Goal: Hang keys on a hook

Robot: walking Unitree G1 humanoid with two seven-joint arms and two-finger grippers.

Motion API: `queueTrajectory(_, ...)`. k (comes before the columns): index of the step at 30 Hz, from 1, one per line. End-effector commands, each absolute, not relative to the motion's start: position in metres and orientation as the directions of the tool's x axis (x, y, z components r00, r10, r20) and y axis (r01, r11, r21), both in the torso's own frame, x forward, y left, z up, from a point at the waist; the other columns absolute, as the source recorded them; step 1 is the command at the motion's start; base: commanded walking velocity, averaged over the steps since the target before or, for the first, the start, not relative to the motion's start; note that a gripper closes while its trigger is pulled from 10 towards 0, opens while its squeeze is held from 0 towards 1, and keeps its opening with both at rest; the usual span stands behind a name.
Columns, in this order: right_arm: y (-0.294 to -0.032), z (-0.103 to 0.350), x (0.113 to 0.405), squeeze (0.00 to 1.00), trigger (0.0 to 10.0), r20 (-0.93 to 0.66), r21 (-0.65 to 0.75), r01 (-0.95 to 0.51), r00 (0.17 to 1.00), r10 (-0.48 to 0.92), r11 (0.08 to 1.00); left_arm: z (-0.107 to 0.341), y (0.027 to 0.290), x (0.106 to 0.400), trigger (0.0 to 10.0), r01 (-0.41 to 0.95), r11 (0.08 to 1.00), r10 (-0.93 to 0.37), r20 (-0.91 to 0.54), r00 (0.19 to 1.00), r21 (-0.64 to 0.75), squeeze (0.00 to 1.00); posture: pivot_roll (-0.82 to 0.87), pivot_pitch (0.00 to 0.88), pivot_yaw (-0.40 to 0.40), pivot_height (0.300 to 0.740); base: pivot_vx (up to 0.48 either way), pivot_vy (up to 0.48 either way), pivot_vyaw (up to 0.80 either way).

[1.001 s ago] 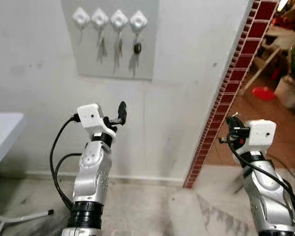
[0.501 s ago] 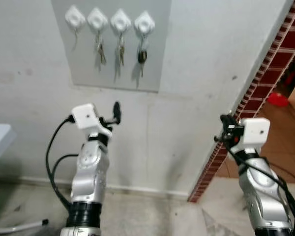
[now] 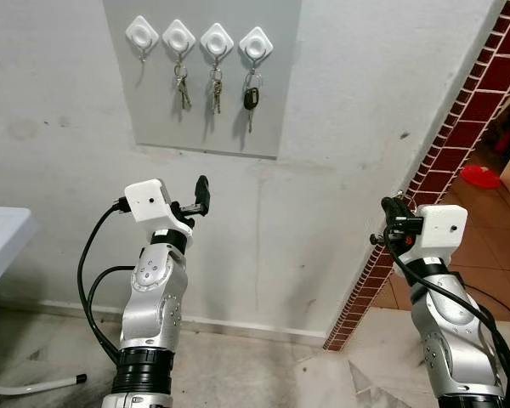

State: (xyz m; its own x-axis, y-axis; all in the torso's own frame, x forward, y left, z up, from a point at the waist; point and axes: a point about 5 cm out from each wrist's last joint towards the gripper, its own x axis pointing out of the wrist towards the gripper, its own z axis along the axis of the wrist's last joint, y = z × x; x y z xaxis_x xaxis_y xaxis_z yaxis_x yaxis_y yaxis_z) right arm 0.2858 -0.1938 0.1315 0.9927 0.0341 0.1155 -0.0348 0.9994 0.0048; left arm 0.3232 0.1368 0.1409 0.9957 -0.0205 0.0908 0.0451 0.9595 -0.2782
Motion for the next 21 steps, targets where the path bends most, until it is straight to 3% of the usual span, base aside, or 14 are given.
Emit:
queueTrajectory(1, -0.1944, 0.1370, 0.2858, 0.00, 10.0, 0.137, 0.001, -0.038, 0.990, 0.038, 0.999, 0.1412, 0.1353, 0.3239, 10.0, 0.056, 0.962, -0.034, 0.086, 0.996, -0.267, 0.00, -0.05, 0.000, -0.053, 0.740, 0.000, 0.480, 0.00)
queueTrajectory(17, -0.1934, 0.1362, 0.2855, 0.00, 10.0, 0.134, 0.002, -0.045, 0.990, 0.045, 0.999, 0.1407, 0.1351, 0.3232, 10.0, 0.058, 0.963, -0.037, 0.085, 0.996, -0.262, 0.00, -0.05, 0.000, -0.056, 0.740, 0.000, 0.480, 0.00)
queueTrajectory(21, -0.1928, 0.1358, 0.2855, 0.00, 10.0, 0.134, 0.003, -0.047, 0.990, 0.046, 0.999, 0.1411, 0.1345, 0.3232, 10.0, 0.060, 0.963, -0.039, 0.086, 0.996, -0.263, 0.00, -0.04, 0.000, -0.054, 0.740, 0.000, 0.160, 0.00)
